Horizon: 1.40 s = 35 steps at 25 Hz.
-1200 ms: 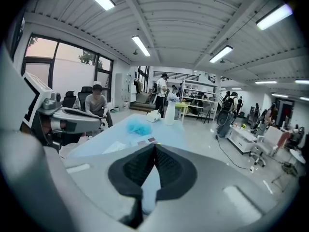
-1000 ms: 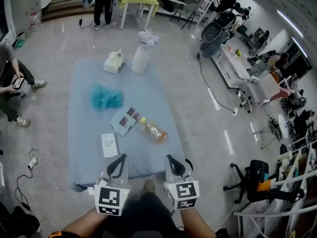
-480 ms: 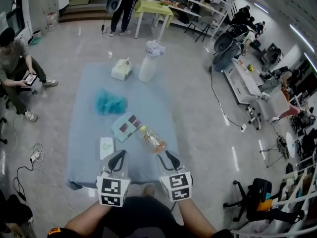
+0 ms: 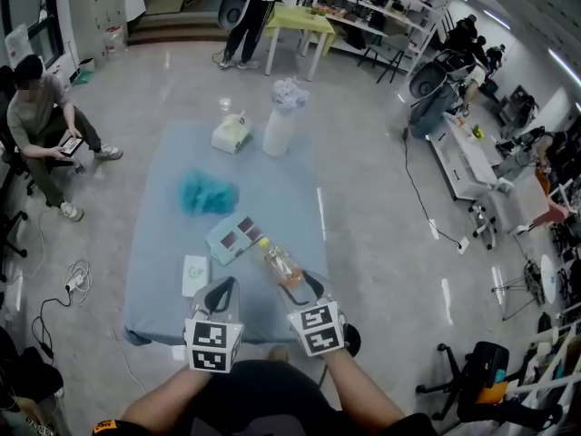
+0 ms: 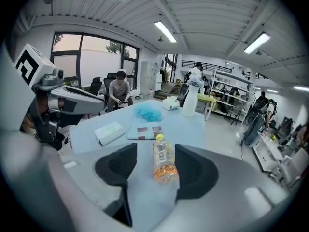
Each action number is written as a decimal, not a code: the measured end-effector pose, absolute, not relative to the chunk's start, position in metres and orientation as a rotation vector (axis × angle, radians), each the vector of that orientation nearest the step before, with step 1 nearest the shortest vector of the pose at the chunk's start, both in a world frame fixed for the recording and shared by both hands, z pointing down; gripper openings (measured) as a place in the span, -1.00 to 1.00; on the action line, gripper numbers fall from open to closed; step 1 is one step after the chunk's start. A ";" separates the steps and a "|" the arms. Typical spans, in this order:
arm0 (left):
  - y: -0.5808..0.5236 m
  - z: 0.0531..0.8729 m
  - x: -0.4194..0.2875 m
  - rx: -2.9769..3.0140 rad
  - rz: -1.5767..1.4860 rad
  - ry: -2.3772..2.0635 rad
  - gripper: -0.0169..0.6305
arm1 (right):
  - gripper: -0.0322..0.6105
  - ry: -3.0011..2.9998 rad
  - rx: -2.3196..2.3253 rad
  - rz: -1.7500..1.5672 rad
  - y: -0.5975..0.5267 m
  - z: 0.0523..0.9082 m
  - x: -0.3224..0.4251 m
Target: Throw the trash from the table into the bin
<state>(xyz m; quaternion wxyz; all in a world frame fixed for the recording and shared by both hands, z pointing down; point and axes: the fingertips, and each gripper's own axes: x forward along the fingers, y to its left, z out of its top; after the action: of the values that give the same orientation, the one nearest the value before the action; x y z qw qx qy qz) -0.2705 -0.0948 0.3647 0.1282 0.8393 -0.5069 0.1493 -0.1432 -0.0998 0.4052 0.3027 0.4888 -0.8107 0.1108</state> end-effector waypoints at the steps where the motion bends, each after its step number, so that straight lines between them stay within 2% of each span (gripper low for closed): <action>1: -0.096 0.366 -0.269 2.434 0.441 -1.476 -0.92 | -0.16 -2.150 1.283 0.296 -0.102 0.408 -0.143; 12: -0.118 0.398 -0.260 2.321 0.507 -1.501 -0.92 | -0.13 -2.122 1.161 0.300 -0.126 0.434 -0.133; 25: -0.139 0.431 -0.257 2.243 0.598 -1.496 -0.92 | 0.05 -2.080 1.021 0.380 -0.145 0.477 -0.136; 35: -0.149 0.450 -0.256 2.219 0.658 -1.503 -0.92 | 0.06 -2.027 0.962 0.407 -0.156 0.510 -0.136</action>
<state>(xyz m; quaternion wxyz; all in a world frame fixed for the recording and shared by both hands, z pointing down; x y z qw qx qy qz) -0.2562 -0.1491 0.4498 0.1899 0.7894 -0.5347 0.2342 -0.1357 -0.1559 0.5098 0.4173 0.3833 -0.8079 0.1621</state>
